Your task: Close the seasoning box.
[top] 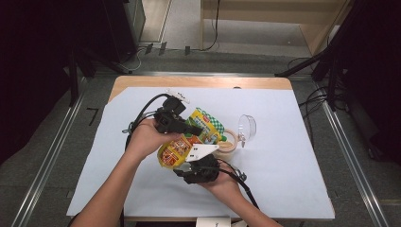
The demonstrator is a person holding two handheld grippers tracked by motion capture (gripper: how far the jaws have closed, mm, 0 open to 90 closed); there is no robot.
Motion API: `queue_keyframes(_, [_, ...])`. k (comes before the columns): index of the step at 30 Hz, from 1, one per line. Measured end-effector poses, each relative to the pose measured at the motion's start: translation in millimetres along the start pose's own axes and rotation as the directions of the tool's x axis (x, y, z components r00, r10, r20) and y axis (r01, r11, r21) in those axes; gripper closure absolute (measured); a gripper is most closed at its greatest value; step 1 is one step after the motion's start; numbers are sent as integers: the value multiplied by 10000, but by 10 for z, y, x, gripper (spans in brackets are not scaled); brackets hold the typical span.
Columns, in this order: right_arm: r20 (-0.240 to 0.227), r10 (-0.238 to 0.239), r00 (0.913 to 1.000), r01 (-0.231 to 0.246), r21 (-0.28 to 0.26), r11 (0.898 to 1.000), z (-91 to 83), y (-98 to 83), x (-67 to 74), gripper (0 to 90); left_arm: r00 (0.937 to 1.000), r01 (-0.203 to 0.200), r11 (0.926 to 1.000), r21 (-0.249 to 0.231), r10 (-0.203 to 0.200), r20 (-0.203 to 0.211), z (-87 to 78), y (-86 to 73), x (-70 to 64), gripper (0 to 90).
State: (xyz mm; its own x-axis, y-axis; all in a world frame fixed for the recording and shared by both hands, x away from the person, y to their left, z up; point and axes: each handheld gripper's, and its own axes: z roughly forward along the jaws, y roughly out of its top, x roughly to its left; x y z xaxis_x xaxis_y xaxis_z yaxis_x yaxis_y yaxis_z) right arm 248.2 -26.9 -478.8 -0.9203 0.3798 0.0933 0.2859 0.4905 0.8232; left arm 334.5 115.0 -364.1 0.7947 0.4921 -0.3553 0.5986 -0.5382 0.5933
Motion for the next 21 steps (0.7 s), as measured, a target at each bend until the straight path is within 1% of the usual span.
queue_keyframes(3, [0,-22,10000,22,-3,10000,0,0,0,508,9999,-8,10000,73,7,151,-16,-2,5,860])
queue_keyframes(4, [-12,-14,10000,14,-12,10000,2,0,1,505,9997,14,10000,89,-16,257,-22,-4,8,874])
queue_keyframes(7, [-51,13,10000,-14,-33,10000,5,-2,8,490,9992,-9,9999,121,4,392,-37,-14,7,888])
queue_keyframes(10, [-104,9,9999,-10,-72,10000,24,-7,17,455,9991,-92,9997,214,83,417,-55,-27,-1,896])
queue_keyframes(11, [-118,15,9999,-16,-55,10000,28,-10,21,445,9989,-188,9994,286,175,426,-70,-33,6,896])
queue_keyframes(12, [-142,26,9999,-27,-71,10000,35,-13,27,440,9990,-151,9996,254,140,432,-75,-39,3,897])
queue_keyframes(16, [-180,15,9998,-17,-74,10000,35,-12,39,438,9978,-402,9987,309,385,535,-132,-68,3,899])
queue_keyframes(18, [-158,15,9999,-16,-48,10000,34,-12,36,438,9975,-419,9986,320,400,584,-154,-80,-2,899])
queue_keyframes(19, [-101,-18,9999,18,-57,10000,33,-13,31,437,9973,-359,9988,335,336,655,-168,-86,2,899])
queue_keyframes(20, [-74,-23,10000,23,-62,10000,29,-14,28,437,9973,-377,9986,366,354,639,-187,-91,7,899])
queue_keyframes(21, [-72,31,10000,-31,-65,10000,22,-15,28,433,9973,-361,9989,291,342,657,-200,-99,12,899])
